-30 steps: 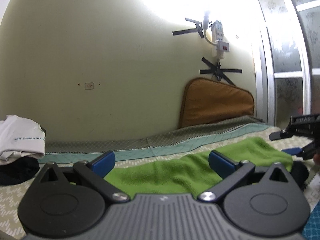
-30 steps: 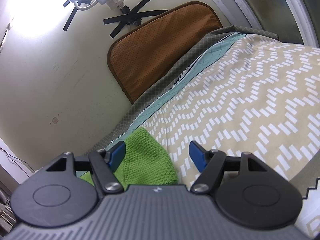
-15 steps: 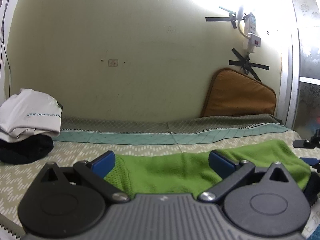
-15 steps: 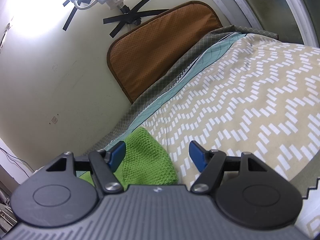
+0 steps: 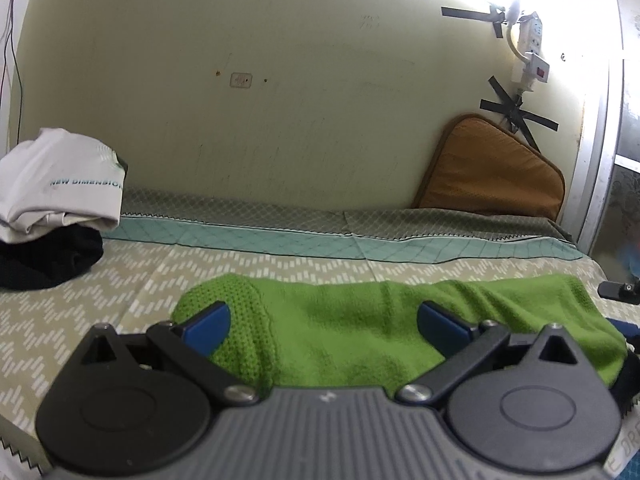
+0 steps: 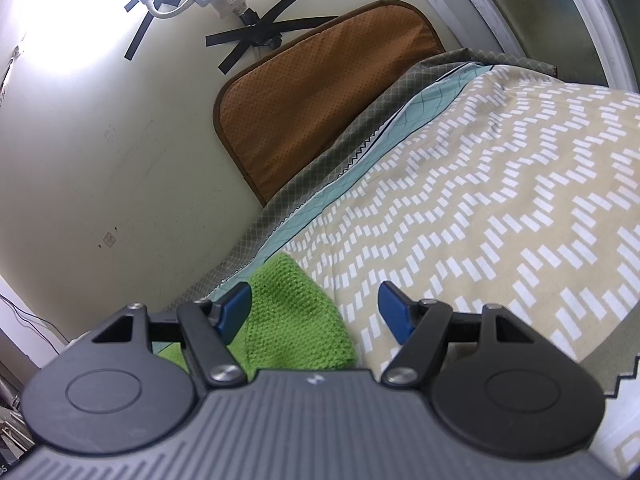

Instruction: Fold small clothes

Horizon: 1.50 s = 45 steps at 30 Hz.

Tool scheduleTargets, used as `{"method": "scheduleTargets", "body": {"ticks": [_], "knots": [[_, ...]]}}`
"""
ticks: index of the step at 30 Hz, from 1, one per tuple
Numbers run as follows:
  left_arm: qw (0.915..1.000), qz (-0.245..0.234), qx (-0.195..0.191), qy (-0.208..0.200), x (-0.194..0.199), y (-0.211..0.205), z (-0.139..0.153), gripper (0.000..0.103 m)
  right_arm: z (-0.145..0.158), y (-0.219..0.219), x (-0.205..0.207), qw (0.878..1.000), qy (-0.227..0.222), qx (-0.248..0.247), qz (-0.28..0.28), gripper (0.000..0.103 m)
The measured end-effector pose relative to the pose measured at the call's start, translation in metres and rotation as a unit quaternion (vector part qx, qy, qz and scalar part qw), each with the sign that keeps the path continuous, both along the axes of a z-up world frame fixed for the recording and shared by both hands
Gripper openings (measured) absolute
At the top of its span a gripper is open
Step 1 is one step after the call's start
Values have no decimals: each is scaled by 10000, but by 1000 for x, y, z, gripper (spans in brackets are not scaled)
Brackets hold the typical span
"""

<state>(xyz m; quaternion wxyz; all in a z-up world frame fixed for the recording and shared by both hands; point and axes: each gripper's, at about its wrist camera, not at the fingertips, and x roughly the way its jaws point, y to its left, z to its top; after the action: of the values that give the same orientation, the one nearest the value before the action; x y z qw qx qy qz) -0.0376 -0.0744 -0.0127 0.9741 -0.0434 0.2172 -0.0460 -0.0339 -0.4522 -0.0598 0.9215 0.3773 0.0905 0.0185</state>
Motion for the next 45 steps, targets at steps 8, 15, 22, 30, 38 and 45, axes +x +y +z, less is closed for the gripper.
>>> {"method": "scheduleTargets", "body": {"ticks": [8, 15, 22, 30, 38, 45], "knots": [[9999, -104, -123, 49, 1, 3, 1, 96, 0, -3, 1, 10000, 27, 74, 36, 72], [9936, -505, -979, 263, 6, 22, 12, 58, 5, -9, -19, 9978, 70, 82, 652, 72], [9760, -1520, -1433, 621, 19, 3, 27, 20, 5, 2, -19, 9902, 767, -179, 1153, 64], [9685, -1745, -902, 1531, 53, -43, -8, 9, 11, 27, -9, 9867, 699, 53, 1465, 24], [9595, -1897, -1365, 1574, 49, -12, 8, 22, 112, 112, -14, 9654, -226, -1349, 2221, 23], [9743, -553, -2087, 642, -3, 122, 38, 45, 127, 240, 32, 9085, -105, -2612, 3260, 22]]}}
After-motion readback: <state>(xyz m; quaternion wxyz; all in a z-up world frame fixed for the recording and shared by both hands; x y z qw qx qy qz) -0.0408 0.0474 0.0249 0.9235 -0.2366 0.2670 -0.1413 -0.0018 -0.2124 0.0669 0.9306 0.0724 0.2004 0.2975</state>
